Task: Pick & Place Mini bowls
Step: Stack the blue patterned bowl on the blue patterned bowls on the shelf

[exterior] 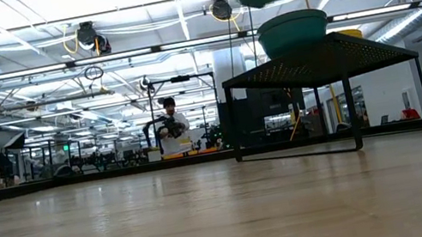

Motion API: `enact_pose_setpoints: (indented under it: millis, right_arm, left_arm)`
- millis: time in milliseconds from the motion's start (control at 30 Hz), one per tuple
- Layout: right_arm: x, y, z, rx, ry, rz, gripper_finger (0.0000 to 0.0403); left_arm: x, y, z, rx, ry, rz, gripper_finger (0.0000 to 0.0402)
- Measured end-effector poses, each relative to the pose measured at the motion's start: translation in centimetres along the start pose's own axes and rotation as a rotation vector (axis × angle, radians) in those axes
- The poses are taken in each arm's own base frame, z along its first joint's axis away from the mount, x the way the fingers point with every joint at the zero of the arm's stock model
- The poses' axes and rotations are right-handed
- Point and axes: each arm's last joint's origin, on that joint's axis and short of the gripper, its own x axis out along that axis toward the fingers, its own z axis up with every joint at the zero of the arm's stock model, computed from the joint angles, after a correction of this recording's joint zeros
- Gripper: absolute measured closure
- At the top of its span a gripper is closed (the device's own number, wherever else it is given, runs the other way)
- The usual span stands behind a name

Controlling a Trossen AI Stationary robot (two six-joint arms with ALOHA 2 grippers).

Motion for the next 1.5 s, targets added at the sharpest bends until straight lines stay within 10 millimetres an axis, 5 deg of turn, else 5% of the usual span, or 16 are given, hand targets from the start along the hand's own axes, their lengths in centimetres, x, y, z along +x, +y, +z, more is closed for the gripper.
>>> enact_pose_setpoints:
  millis: [200, 467, 900, 1300, 1500]
  right_arm:
    - [1.8, -2.4, -1.7, 0.127, 0.213, 0.123, 0.0403]
    - [2.7, -3.2, -2.8, 0.195, 0.348, 0.204, 0.0403]
    - [5.7, -3.7, -4.3, 0.206, 0.392, 0.186, 0.0403]
    - [5.7, -3.7, -4.4, 0.230, 0.392, 0.178, 0.0375]
    - [5.7, -3.7, -4.4, 0.228, 0.388, 0.180, 0.0331]
  left_arm:
    - [0.0, 0.1, 0.0, 0.001, 0.000, 0.003, 0.0211]
    - [0.1, 0.2, -0.1, 0.001, 0.008, 0.008, 0.0194]
    - [0.1, 0.2, -0.2, -0.008, 0.017, 0.008, 0.0214]
    - [0.1, 0.2, -0.2, -0.008, 0.020, 0.009, 0.0226]
    - [0.1, 0.2, -0.2, -0.007, 0.022, 0.009, 0.0217]
